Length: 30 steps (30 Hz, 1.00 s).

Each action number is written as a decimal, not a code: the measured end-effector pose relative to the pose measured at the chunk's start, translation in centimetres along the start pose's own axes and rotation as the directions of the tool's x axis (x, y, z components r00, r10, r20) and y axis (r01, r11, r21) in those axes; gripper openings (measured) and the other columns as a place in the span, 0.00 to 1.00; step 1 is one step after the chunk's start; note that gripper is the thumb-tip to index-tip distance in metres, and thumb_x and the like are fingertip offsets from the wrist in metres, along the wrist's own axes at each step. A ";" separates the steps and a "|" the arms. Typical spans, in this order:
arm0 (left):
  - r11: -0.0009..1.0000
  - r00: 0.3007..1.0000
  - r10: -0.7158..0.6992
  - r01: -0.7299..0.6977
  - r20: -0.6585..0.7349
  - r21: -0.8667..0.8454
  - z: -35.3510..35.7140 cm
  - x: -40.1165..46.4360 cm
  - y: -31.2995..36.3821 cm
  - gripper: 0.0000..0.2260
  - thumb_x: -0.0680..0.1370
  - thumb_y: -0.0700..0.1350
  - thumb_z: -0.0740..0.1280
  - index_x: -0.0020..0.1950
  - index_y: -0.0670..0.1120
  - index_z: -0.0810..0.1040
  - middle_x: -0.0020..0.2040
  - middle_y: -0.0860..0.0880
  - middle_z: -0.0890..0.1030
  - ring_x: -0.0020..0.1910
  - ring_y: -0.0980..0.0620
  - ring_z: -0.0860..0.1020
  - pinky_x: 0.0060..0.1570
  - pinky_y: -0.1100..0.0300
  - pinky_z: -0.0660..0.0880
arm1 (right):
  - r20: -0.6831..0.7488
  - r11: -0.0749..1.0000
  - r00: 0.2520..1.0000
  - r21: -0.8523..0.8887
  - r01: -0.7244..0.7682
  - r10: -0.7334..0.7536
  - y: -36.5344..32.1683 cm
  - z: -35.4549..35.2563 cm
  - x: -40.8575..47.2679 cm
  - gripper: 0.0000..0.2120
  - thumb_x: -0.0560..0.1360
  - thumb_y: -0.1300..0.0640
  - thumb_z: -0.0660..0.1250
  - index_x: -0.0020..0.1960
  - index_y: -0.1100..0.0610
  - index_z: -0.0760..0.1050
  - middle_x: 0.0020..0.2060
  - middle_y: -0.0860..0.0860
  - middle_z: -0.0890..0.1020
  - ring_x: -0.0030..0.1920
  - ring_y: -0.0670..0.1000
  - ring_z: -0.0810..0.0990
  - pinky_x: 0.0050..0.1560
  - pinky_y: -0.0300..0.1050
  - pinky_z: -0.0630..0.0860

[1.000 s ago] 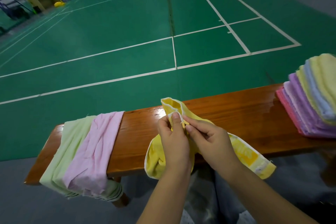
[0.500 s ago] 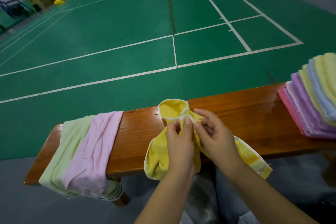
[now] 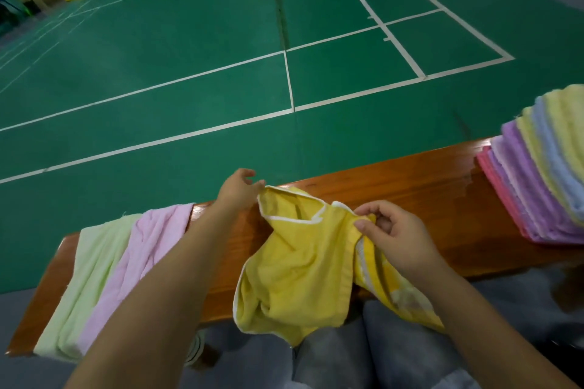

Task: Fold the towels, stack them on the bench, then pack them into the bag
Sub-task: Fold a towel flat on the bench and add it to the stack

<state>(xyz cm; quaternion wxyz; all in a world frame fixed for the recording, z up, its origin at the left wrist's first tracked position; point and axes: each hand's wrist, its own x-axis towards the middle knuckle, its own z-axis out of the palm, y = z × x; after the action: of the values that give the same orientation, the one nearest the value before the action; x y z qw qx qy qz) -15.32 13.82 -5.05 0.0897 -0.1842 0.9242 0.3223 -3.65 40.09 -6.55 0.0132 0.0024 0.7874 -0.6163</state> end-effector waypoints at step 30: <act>0.450 0.995 0.104 -0.043 0.004 -0.892 -20.6 -8.3 5.2 0.23 0.79 0.34 0.57 0.29 0.43 0.84 0.35 0.46 0.75 0.32 0.56 0.75 0.31 0.66 0.78 | -0.081 0.574 0.766 -0.712 0.403 -0.638 -16.9 -9.9 5.8 0.11 0.79 0.59 0.61 0.59 0.60 0.76 0.50 0.60 0.81 0.52 0.61 0.76 0.52 0.54 0.72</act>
<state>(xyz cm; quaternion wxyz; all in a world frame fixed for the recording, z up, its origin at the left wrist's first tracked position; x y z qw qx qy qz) -10.71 7.00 16.18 -0.0071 -0.1543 0.6232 0.7666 -10.01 45.55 12.04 -0.3032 -0.1348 0.9057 -0.2637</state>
